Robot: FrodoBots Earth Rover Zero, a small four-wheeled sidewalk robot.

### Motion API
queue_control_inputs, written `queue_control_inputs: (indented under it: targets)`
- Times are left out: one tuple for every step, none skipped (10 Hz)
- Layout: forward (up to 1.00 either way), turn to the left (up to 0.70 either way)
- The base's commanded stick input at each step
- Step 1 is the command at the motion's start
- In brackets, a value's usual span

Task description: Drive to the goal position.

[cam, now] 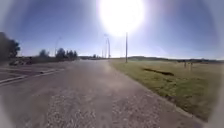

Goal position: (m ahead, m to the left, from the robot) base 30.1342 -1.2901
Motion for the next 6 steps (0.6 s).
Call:
queue_control_inputs:
  targets:
    - [1.0, 0.0]
    - [1.0, 0.0]
    - [1.0, 0.0]
    - [1.0, 0.0]
    - [1.0, 0.0]
    - [1.0, 0.0]
